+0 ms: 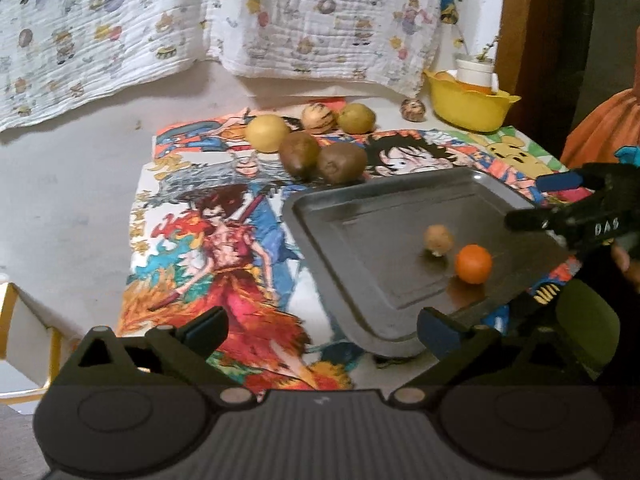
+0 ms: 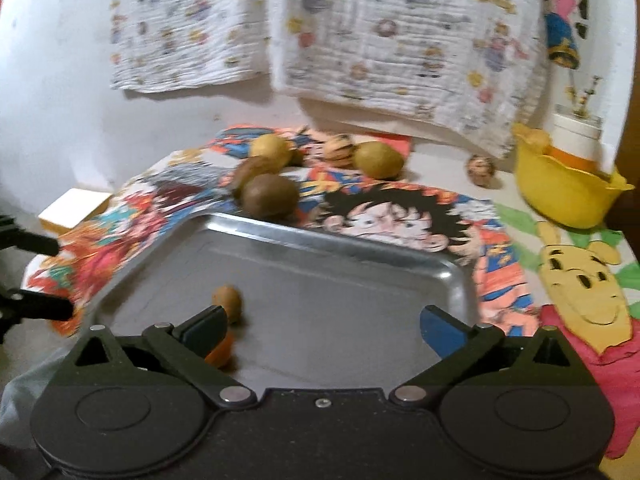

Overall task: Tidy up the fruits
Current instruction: 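Open the right tool onto the tray while the left tool releases its fruit there, then move the left tool to a brown kiwi and close on it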

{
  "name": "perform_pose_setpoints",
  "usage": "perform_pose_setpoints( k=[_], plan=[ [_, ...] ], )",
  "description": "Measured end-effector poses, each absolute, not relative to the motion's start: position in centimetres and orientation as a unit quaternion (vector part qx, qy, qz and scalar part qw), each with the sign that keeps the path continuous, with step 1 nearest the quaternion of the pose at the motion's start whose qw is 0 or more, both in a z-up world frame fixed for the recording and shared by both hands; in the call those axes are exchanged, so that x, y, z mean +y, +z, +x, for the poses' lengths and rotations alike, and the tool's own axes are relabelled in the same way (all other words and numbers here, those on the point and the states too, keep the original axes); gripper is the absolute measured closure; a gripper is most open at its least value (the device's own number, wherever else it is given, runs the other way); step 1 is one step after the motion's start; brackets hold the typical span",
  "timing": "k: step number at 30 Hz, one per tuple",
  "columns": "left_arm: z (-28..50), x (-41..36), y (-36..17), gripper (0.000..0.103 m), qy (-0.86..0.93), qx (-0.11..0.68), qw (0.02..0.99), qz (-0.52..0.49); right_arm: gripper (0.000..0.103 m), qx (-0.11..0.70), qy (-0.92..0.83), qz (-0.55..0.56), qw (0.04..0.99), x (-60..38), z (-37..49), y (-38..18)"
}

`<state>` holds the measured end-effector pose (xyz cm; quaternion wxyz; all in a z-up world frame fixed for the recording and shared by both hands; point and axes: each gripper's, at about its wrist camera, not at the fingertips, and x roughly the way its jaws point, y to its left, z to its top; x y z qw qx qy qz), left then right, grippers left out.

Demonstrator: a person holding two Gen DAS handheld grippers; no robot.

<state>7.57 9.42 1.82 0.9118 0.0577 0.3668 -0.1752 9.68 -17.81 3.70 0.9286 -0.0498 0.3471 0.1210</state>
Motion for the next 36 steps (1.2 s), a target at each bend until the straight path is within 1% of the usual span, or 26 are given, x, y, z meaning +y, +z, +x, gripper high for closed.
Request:
perform_pose_setpoints(
  k=[12, 20, 31, 36],
  plan=[
    [12.7, 11.9, 2.7, 0.001, -0.126, 0.367, 0.920, 0.049, 0.001, 0.348, 0.061, -0.048, 0.934, -20.4, 14.8, 3.2],
    [17.6, 11.3, 2.3, 0.001, -0.106, 0.381, 0.917, 0.060, 0.001, 0.303, 0.080, -0.072, 0.947, -19.5, 18.3, 3.7],
    [24.2, 9.3, 1.5, 0.001, -0.105, 0.396, 0.908, 0.090, 0.001, 0.308, 0.129, -0.132, 0.933, -18.1, 22.2, 2.6],
    [27.3, 9.4, 1.4, 0.001, -0.092, 0.398, 0.908, 0.090, 0.001, 0.320, 0.156, -0.139, 0.924, -17.4, 23.4, 2.2]
  ],
)
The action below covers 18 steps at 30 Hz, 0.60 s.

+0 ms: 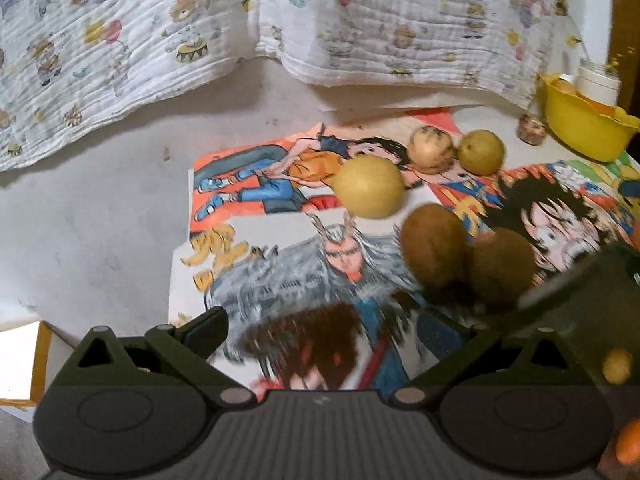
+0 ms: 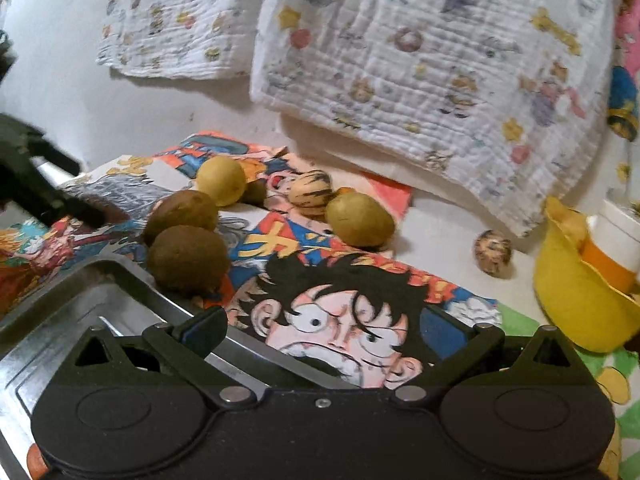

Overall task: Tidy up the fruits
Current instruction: 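Move the left tool to a brown kiwi and close on it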

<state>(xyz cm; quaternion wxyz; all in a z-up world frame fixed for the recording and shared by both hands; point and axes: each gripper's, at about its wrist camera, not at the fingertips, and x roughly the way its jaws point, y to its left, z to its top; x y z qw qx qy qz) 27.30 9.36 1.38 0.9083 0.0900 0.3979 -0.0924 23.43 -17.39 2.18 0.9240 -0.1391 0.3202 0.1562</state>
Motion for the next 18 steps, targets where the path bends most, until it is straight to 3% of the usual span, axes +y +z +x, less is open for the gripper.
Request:
perform_pose_setpoints(
  k=[18],
  plan=[
    [33.6, 10.9, 0.1, 0.001, -0.153, 0.442, 0.880, -0.082, 0.001, 0.347, 0.281, -0.173, 0.878, -11.0, 26.6, 0.6]
  ],
)
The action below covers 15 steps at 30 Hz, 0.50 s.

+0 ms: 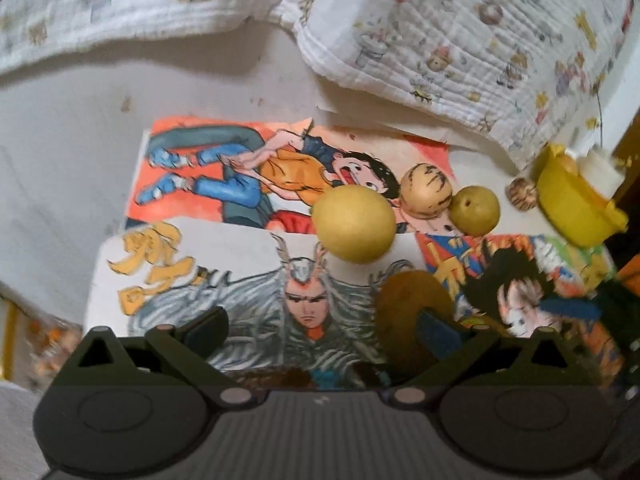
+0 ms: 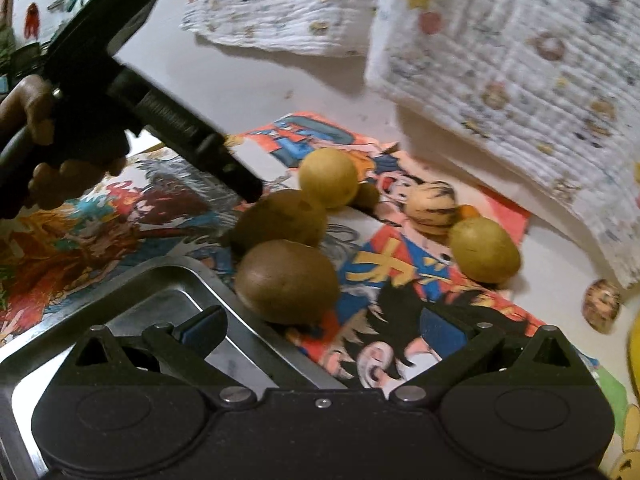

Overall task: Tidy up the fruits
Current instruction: 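Move the left tool to a brown kiwi and close on it, then close the right tool on the other kiwi while the left tool holds its kiwi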

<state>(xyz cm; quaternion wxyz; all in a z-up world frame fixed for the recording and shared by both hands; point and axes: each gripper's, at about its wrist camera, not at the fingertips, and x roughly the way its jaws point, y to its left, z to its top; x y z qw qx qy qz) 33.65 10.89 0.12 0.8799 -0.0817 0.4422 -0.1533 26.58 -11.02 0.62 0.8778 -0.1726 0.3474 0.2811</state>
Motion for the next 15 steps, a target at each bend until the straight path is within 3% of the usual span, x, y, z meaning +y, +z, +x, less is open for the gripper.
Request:
perform_pose_setpoints(
  k=[9, 15],
  plan=[
    [35.1, 9.9, -0.9, 0.001, -0.191, 0.457, 0.858, -0.139, 0.002, 0.369, 0.298, -0.137, 0.870, -9.8, 28.1, -0.2],
    [35.5, 8.8, -1.3, 0.006, -0.208, 0.459, 0.850, -0.149, 0.015, 0.386, 0.295, -0.094, 0.869, -10.2, 29.1, -0.7]
  ],
)
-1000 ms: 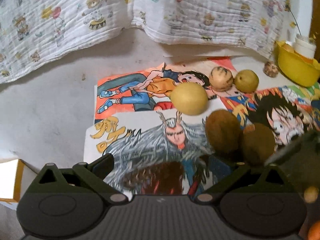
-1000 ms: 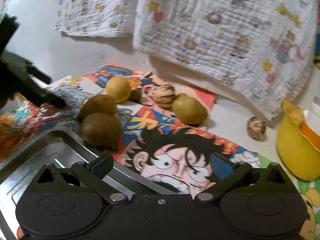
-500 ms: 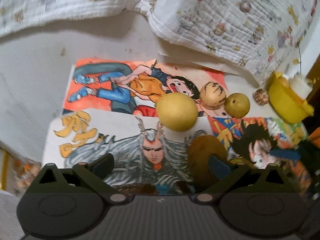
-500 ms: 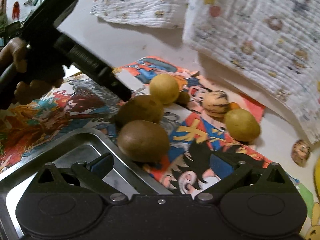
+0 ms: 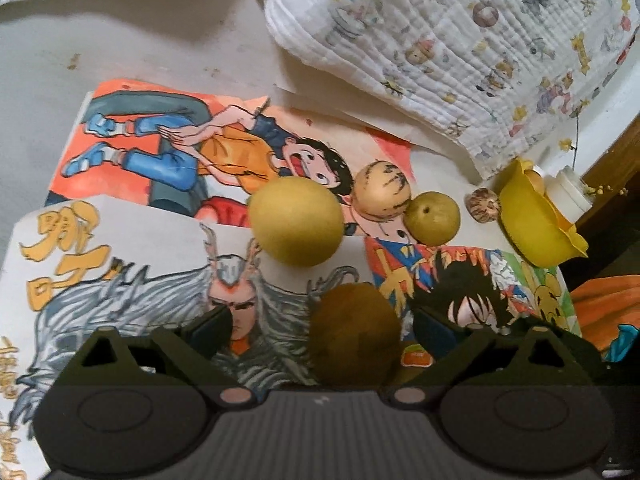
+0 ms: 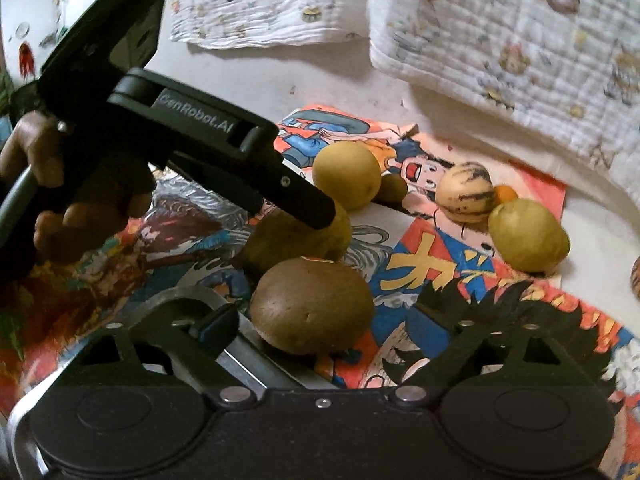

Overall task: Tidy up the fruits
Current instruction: 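Close the right tool on the other kiwi while the left tool holds its kiwi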

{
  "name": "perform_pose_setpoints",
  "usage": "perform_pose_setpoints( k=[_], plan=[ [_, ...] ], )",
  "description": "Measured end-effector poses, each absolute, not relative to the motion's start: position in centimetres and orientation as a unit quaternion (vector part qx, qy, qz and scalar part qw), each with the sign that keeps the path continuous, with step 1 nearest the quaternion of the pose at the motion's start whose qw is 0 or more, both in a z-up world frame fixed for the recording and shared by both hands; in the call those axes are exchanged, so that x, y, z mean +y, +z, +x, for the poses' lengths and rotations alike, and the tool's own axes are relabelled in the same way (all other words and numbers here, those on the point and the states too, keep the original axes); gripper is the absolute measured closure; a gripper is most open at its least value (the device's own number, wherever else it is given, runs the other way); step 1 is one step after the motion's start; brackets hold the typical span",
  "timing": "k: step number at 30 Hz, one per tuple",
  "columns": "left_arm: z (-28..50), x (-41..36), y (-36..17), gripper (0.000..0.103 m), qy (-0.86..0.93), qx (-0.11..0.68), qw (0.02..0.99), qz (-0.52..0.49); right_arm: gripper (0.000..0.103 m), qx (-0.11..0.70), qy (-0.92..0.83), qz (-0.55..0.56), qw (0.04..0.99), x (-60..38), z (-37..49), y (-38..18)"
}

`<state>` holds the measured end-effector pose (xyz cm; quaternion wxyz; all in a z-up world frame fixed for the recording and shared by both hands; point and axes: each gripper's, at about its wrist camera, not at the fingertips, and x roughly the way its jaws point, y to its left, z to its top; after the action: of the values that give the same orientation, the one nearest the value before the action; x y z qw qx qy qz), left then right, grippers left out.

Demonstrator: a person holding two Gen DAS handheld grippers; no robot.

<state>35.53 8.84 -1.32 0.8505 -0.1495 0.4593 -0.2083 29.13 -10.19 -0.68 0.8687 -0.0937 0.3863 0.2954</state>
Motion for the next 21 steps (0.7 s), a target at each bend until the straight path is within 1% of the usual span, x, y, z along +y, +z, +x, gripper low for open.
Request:
perform_pose_setpoints(
  k=[8, 15, 21],
  plan=[
    [35.9, 7.9, -1.7, 0.022, -0.220, 0.461, 0.845, -0.157, 0.028, 0.395, 0.301, -0.058, 0.866, -10.3, 29.8, -1.1],
    [36.0, 8.0, -1.8, 0.033, -0.219, 0.462, 0.843, -0.164, 0.033, 0.394, 0.307, -0.048, 0.865, -10.3, 29.8, -1.2],
    [35.9, 7.4, -1.8, 0.042, -0.224, 0.465, 0.842, -0.155, 0.033, 0.393, 0.307, -0.044, 0.866, -10.3, 29.9, -1.2]
  ],
)
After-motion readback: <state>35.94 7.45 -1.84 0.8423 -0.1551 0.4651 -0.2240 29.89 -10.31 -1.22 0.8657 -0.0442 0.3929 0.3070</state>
